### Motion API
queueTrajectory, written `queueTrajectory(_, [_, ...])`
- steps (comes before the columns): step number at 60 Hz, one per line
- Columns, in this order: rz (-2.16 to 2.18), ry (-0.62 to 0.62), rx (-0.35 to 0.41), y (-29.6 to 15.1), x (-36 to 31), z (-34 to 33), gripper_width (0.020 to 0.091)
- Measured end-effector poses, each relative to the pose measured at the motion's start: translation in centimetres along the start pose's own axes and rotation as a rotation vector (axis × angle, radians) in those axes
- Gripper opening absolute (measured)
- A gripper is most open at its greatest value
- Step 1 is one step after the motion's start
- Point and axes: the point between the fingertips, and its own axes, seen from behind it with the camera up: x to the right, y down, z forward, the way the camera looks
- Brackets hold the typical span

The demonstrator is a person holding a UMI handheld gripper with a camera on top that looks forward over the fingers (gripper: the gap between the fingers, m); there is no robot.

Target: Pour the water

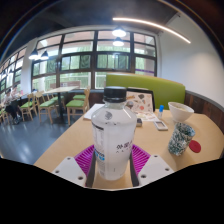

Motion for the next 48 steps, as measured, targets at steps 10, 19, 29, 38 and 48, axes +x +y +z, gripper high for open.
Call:
queueTrajectory(10, [0.053, -0.009, 0.026, -0.4, 0.8, 0.5, 0.0436])
queueTrajectory(19, [0.086, -0.019, 0.03, -0.5, 2.2, 1.3, 0.0435])
queueTrajectory(29, [0.374, -0.135, 0.068, -3.7, 3.5, 1.7, 0.0436])
queueTrajectory(38, [0.86, -0.346, 0.178, -10.4, 5.0, -0.7, 0.0436])
queueTrajectory(48, [1.398, -0.518, 0.208, -12.8, 8.5, -0.1, 0.0421])
